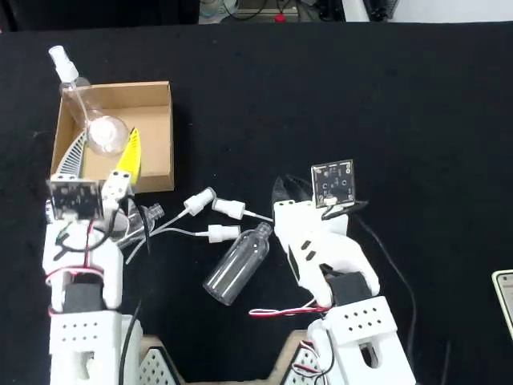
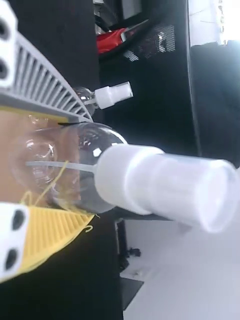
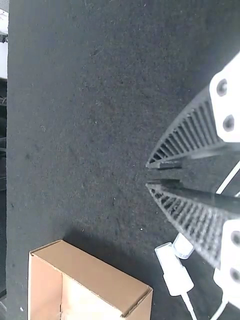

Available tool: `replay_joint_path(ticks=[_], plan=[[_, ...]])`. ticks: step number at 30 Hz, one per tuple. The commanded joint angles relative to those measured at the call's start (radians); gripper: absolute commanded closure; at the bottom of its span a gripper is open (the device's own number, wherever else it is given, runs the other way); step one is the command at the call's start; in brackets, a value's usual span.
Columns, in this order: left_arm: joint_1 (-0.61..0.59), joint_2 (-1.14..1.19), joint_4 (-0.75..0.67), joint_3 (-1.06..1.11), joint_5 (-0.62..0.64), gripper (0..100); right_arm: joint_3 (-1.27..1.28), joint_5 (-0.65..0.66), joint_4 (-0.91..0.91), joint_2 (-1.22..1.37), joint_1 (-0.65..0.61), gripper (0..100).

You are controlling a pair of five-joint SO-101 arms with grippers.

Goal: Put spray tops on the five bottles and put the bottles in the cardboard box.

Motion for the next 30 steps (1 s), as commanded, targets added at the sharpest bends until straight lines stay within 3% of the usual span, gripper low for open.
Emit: replay_joint_path(ticks=[1, 9, 30], plan=[[-0.019, 0.166, -0.172, -0.068, -0.005, 79, -0.008, 0.008, -0.032, 0.008, 0.011, 95.5], [-0.015, 0.331, -0.382, -0.085, -0.005, 79, -0.008, 0.008, -0.032, 0.008, 0.011, 95.5], [-0.022, 0.872, -0.390, -0.378, -0.006, 78, -0.008, 0.008, -0.032, 0.007, 0.011, 95.5]])
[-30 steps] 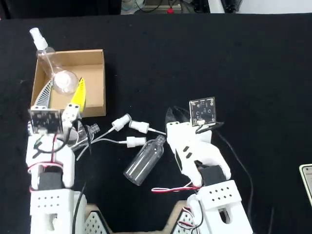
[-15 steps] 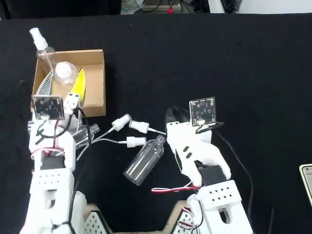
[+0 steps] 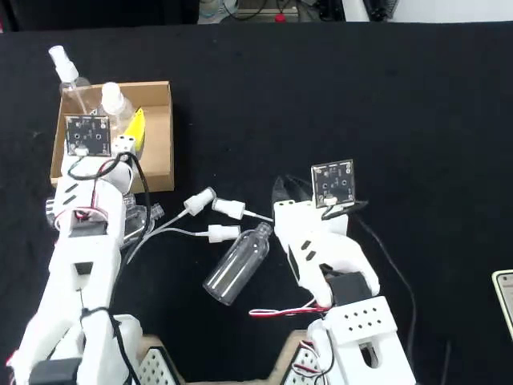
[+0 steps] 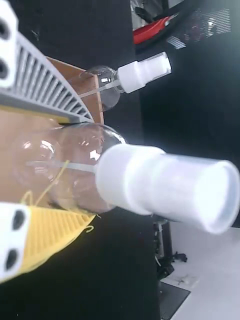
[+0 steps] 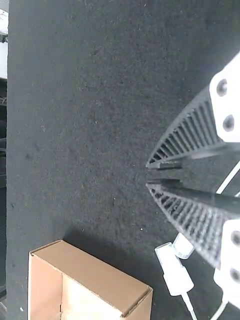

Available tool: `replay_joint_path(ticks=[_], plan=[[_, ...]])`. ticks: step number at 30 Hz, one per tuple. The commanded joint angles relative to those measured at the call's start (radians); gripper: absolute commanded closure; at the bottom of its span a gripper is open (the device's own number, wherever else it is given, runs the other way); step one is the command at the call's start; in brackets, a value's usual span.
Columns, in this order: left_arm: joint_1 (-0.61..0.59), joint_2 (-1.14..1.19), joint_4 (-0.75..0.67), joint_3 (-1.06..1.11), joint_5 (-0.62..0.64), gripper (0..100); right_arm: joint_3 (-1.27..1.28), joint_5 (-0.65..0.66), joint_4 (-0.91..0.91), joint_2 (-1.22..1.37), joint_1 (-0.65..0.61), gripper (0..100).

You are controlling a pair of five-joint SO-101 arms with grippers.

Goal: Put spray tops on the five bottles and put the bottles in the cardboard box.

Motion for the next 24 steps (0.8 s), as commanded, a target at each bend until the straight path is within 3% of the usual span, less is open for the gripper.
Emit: replay_joint_path(ticks=[1, 24], plan=[[-0.012, 0.048, -0.025, -0.097, -0.003, 78, -0.008, 0.008, -0.032, 0.007, 0.011, 95.5], [-0.048, 0.439, -0.026, -0.354, -0.002, 78, -0.008, 0.008, -0.032, 0.005, 0.011, 95.6]])
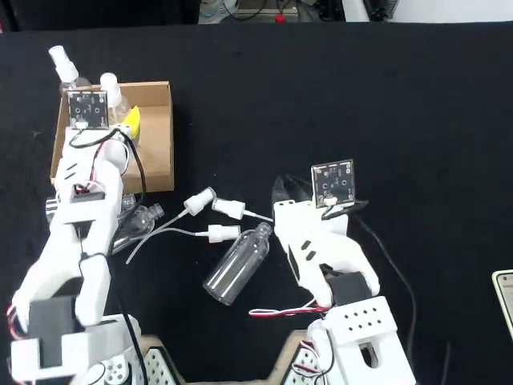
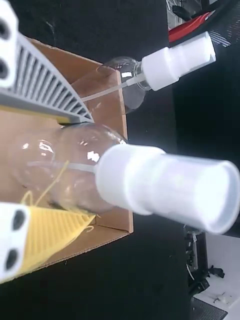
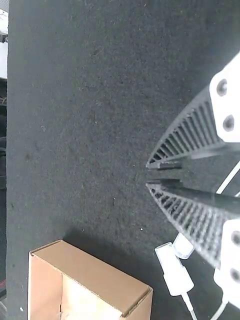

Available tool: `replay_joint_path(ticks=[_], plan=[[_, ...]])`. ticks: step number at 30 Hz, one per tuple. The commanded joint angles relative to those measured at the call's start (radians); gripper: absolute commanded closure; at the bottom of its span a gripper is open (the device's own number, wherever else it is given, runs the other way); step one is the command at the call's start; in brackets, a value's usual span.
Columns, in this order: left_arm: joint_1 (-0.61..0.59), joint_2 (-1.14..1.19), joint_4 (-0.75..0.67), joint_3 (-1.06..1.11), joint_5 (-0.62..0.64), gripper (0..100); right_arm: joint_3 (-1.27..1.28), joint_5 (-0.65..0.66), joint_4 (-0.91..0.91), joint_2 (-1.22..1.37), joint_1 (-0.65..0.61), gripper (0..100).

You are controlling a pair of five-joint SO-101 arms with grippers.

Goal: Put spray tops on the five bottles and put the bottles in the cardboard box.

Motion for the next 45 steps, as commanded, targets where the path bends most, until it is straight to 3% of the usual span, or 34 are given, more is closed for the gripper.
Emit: replay_joint_path(ticks=[1, 5, 12, 15, 21, 27, 38, 45], plan=[[-0.007, 0.078, -0.026, -0.127, -0.002, 78, -0.008, 0.008, -0.032, 0.005, 0.011, 95.6], [-0.008, 0.150, -0.051, -0.166, -0.002, 78, -0.008, 0.008, -0.032, 0.005, 0.011, 95.6], [-0.005, 0.252, -0.445, -0.084, -0.002, 79, -0.008, 0.008, -0.032, 0.005, 0.011, 95.6], [-0.008, 0.307, -0.531, -0.087, -0.002, 79, -0.008, 0.008, -0.032, 0.005, 0.011, 95.6], [-0.013, 0.408, -0.534, -0.148, 0.009, 79, -0.008, 0.008, -0.032, 0.005, 0.011, 95.6], [-0.022, 0.451, -0.534, -0.196, 0.173, 79, -0.008, 0.008, -0.032, 0.005, 0.011, 95.6], [-0.051, 0.456, -0.528, -0.217, 0.152, 79, -0.008, 0.008, -0.032, 0.005, 0.011, 95.6], [-0.048, 0.456, -0.258, -0.343, 0.160, 78, -0.008, 0.008, -0.032, 0.005, 0.011, 95.6]])
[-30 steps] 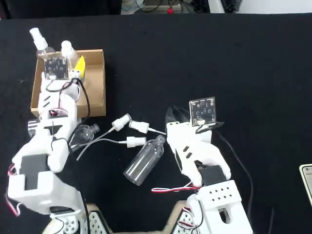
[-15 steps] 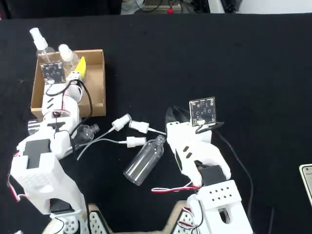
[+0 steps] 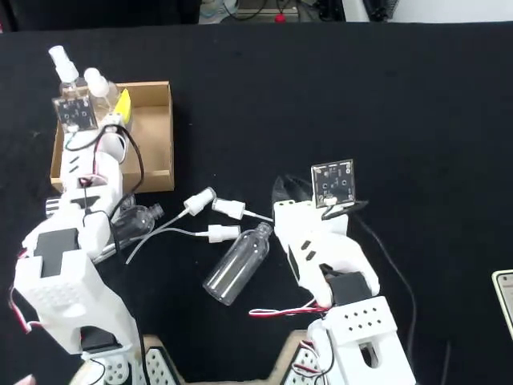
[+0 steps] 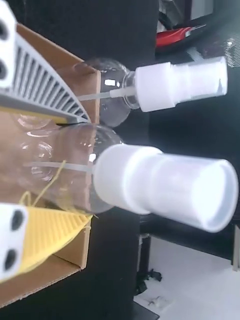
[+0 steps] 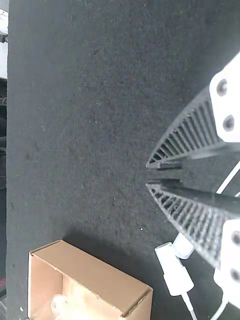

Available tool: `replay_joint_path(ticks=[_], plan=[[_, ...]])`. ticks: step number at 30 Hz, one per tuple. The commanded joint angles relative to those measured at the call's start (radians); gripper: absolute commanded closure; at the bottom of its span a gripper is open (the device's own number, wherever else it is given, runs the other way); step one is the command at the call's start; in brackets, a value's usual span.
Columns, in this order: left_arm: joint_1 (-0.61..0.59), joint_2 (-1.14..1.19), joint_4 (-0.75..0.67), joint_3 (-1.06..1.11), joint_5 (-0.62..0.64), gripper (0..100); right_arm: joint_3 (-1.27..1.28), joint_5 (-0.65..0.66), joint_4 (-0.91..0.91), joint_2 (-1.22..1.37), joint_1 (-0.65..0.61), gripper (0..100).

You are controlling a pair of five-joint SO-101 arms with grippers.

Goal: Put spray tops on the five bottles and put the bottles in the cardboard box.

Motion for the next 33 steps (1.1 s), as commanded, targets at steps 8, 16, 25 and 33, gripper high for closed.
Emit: replay_joint_path(ticks=[8, 16, 25, 33], plan=[[-0.005, -0.009, 0.175, -0.157, 0.000, 79, -0.008, 0.008, -0.032, 0.004, 0.011, 95.6], [-0.002, -0.008, 0.178, -0.156, 0.000, 78, -0.008, 0.008, -0.032, 0.004, 0.011, 95.6], [0.005, -0.009, 0.308, -0.196, 0.002, 78, -0.008, 0.008, -0.032, 0.004, 0.011, 95.6], [0.005, -0.009, 0.308, -0.197, 0.002, 78, -0.008, 0.008, -0.032, 0.002, 0.011, 95.6]])
